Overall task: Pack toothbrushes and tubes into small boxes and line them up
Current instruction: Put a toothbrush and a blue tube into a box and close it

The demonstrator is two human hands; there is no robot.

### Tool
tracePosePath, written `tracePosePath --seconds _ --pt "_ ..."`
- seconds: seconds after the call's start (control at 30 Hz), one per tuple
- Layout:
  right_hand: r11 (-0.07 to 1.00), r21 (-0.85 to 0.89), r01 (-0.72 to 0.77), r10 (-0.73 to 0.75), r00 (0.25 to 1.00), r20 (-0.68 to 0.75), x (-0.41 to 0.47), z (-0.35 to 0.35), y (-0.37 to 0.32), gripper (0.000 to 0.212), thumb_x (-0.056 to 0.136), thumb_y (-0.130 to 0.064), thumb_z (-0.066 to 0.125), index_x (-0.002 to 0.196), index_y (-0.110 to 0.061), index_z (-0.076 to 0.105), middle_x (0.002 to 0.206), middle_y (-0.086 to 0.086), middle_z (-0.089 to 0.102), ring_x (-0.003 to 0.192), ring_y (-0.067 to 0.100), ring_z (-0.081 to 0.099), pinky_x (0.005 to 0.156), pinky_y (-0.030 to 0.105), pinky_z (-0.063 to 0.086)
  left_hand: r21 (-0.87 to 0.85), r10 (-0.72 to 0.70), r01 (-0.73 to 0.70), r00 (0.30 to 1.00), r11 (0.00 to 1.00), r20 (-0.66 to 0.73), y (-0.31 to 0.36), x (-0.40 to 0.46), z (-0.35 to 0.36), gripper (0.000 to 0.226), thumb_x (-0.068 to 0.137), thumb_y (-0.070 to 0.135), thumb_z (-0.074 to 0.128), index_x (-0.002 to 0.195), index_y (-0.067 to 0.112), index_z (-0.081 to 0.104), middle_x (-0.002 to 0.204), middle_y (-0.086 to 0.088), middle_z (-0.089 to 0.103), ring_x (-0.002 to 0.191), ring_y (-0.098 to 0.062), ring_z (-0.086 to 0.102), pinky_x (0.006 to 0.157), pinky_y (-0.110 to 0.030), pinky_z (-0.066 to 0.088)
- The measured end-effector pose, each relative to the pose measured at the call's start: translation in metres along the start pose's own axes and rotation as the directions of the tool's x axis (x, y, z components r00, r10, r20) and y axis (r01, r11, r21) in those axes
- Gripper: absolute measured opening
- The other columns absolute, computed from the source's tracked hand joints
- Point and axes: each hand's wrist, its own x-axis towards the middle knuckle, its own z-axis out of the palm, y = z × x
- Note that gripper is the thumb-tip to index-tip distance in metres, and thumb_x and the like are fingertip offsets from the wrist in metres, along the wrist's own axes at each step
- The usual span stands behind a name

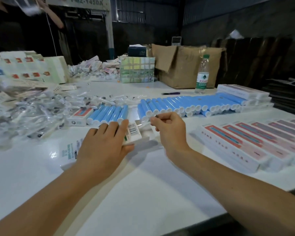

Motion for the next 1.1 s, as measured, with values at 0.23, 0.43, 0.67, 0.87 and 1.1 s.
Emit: tracePosePath --seconds 0.23,0.43,0.67,0.87,1.1 --pt "0.992 -0.126 -0.018 0.032 0.994 0.108 -0.008 0.014 0.007 0.013 0.088 -0.03 0.064 0.076 -0.026 0.065 0.106 0.01 0.066 0.092 0.02 0.066 0.086 0.039 0.054 0.006 -0.002 0.003 0.999 1.0 -0.035 0.009 0.006 0.001 0.075 0.085 0.06 0.015 0.149 0.022 0.015 0.134 0.002 0.042 0.116 -0.021 0.042 0.087 -0.034 0.032" --pt "0.988 -0.126 0.086 -0.081 0.996 0.046 -0.01 0.008 0.002 0.019 0.095 -0.031 0.052 0.085 -0.025 0.067 0.104 -0.01 0.059 0.098 0.003 0.056 0.088 0.022 0.043 0.016 -0.041 0.042 0.998 0.999 -0.048 0.003 0.008 0.004 0.077 0.081 0.06 0.005 0.148 0.023 0.008 0.134 0.004 0.039 0.117 -0.02 0.039 0.089 -0.033 0.031" --pt "0.956 -0.228 0.184 -0.149 0.976 0.159 -0.025 0.008 0.005 0.015 0.088 -0.01 0.062 0.08 -0.021 0.067 0.081 0.0 0.067 0.071 0.011 0.06 0.069 0.029 0.051 0.065 -0.116 0.119 0.992 0.991 -0.048 -0.005 0.011 0.012 0.071 0.092 0.06 0.018 0.149 0.02 0.004 0.134 0.002 0.039 0.119 -0.021 0.039 0.089 -0.034 0.033" --pt "0.955 -0.265 0.136 -0.097 0.983 0.156 -0.025 0.01 0.009 0.018 0.088 -0.007 0.061 0.101 -0.011 0.074 0.095 0.005 0.065 0.077 0.018 0.064 0.068 0.025 0.054 0.094 -0.092 0.101 0.992 0.991 -0.087 -0.004 0.009 0.014 0.072 0.092 0.06 0.023 0.149 0.019 0.01 0.131 0.001 0.042 0.116 -0.022 0.042 0.086 -0.033 0.034" --pt "0.96 -0.264 0.091 -0.046 0.984 0.171 -0.027 0.012 0.011 0.023 0.088 -0.009 0.061 0.109 -0.01 0.072 0.098 0.005 0.073 0.085 0.012 0.063 0.083 0.032 0.052 0.101 -0.081 0.091 0.992 0.991 -0.095 0.002 0.006 0.012 0.072 0.093 0.06 0.026 0.15 0.018 0.011 0.135 -0.001 0.042 0.118 -0.023 0.043 0.089 -0.034 0.034"
